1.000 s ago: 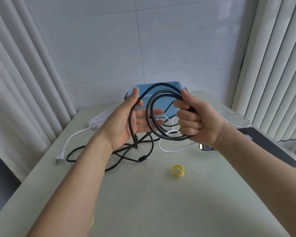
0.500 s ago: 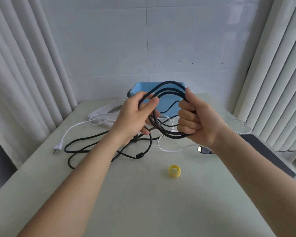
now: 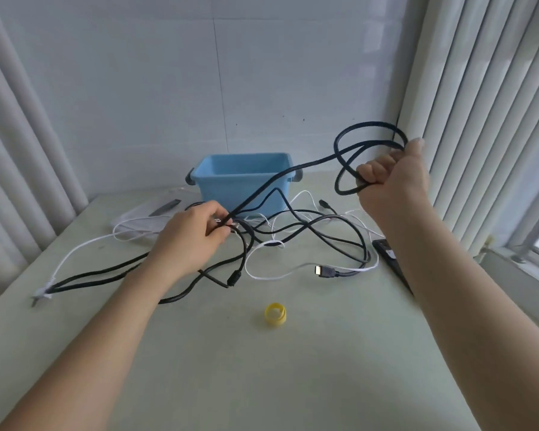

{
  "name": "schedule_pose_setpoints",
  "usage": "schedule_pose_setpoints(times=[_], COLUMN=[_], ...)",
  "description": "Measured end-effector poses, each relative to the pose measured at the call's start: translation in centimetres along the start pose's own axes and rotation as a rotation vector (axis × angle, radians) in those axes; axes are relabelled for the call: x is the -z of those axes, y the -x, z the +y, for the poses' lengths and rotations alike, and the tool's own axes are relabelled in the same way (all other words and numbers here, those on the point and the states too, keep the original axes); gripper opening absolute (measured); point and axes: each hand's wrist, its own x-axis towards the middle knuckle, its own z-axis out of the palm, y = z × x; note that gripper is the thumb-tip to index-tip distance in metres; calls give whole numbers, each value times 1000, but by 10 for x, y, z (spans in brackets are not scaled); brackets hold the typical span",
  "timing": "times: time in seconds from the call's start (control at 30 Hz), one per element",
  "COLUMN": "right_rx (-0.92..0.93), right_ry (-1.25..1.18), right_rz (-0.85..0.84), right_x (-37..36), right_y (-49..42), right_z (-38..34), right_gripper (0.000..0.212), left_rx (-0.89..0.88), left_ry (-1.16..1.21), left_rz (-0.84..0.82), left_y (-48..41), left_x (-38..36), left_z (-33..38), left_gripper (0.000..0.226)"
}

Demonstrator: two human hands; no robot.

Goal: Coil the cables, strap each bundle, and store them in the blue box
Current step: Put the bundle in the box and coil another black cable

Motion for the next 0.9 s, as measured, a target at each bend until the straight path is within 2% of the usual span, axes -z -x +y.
schedule_pose_setpoints(times=[0.17,0.27,0.33,0.4,0.53,0.63,0.77,0.83,0.9], right_rx=[54,123,212,331,523,533,426,411,510], right_ry=[-129,-55,112,382,1108,1587,1780,1788,1853], right_rz=[104,56,-9,-92,-314,-554,-887,-964,-998], right_x=[3,3,2,4,20,22,15,12,8], right_y=[-7,-8,-10,-14,-20,-8,15,23,30], right_z=[-21,-12,0,14,37,45,45,42,40], right_gripper=[47,38,36,36,30,27,28,31,33], left_rx=[-81,-207,-290,-379,-504,-583,-540,-443,-343], left_ry=[-280,-276,-262,-265,-252,-222,-37,92,195], left_rz=[75,-5,-39,-55,-97,-76,-37,-10,7], left_y=[6,11,15,17,17,17,16,15,14], left_x=[-2,-5,-6,-7,-8,-5,0,1,3], left_z=[8,16,24,29,32,36,40,37,34], left_gripper=[14,11,8,11,24,28,20,15,17])
